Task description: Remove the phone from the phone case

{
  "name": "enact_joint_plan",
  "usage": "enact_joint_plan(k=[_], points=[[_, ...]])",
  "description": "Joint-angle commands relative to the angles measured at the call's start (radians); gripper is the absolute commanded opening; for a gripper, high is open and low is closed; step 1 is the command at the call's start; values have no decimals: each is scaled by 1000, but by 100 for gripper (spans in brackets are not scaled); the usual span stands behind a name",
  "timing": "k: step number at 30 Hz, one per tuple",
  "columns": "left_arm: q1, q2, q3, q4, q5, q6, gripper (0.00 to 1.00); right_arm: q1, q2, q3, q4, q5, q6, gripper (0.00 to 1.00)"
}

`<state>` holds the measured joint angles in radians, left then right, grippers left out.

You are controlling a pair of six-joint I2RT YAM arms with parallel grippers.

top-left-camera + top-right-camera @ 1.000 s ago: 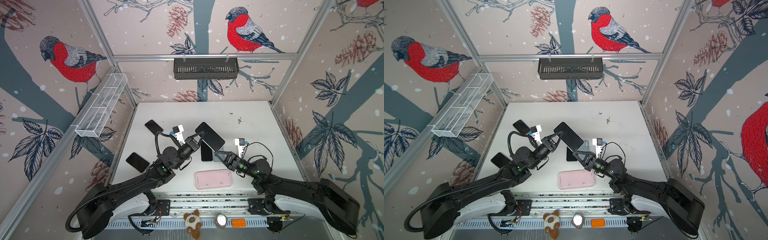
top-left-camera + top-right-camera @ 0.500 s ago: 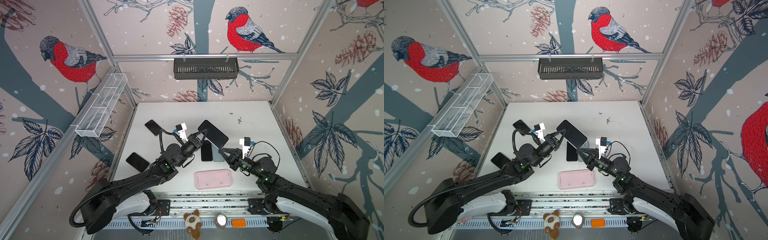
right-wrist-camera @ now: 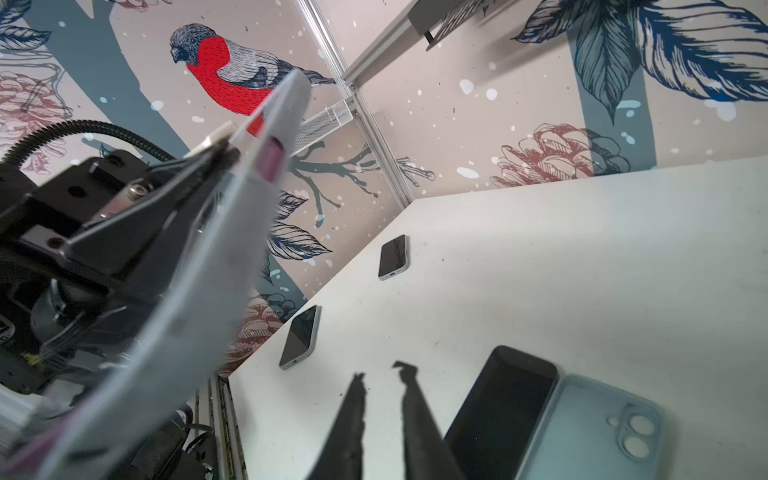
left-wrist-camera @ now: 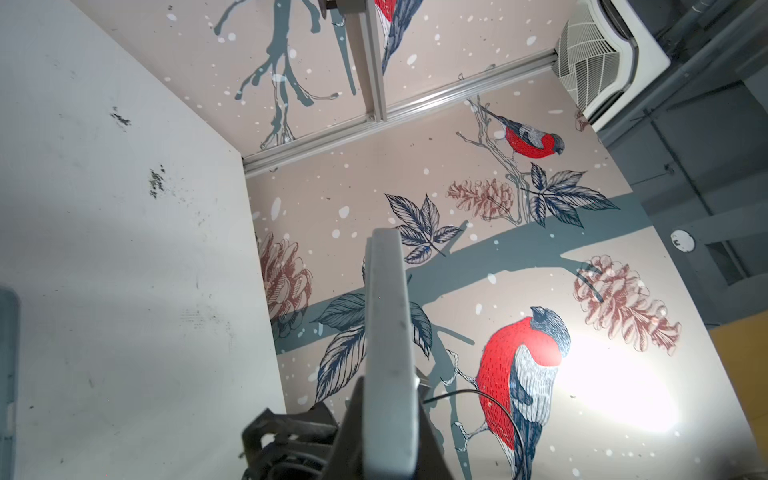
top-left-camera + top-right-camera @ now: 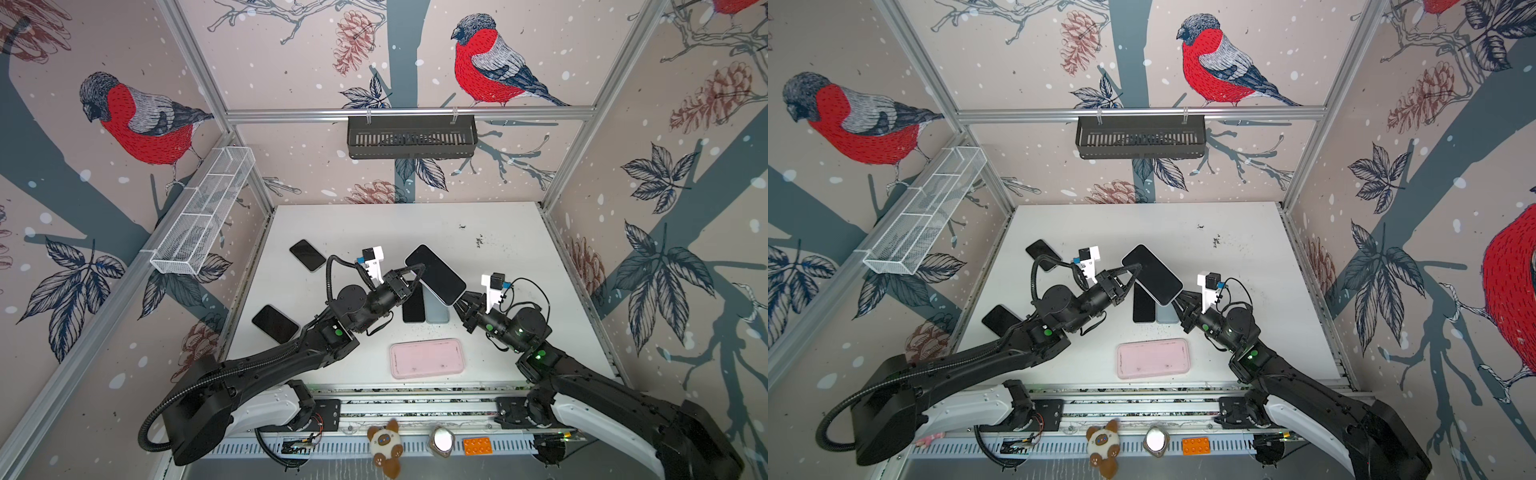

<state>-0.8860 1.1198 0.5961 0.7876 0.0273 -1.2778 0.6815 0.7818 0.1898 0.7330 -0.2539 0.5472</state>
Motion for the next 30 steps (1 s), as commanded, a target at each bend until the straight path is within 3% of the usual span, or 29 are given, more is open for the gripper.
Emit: enact_joint_plan(k=[1,6,10,14,18,30], points=[[8,-30,12,24,17,18,0,-31,-86,-5,-84,12,13,51],[38,-44,14,-5,48,42,0,-126,-228,-1,-197,-92,86,66],[64,-25,15,-7,97,58,0,-215,-256,1,-156,-229,204,69],[79,-29,7,-13,115,85,0,-280,-234,-2,-40,-355,338,69],[88,-36,-8,0,121,92,0,-291,-180,-4,77,-409,435,65],[87,-22,-15,34,137,86,0,-253,-54,-45,303,-413,540,53]])
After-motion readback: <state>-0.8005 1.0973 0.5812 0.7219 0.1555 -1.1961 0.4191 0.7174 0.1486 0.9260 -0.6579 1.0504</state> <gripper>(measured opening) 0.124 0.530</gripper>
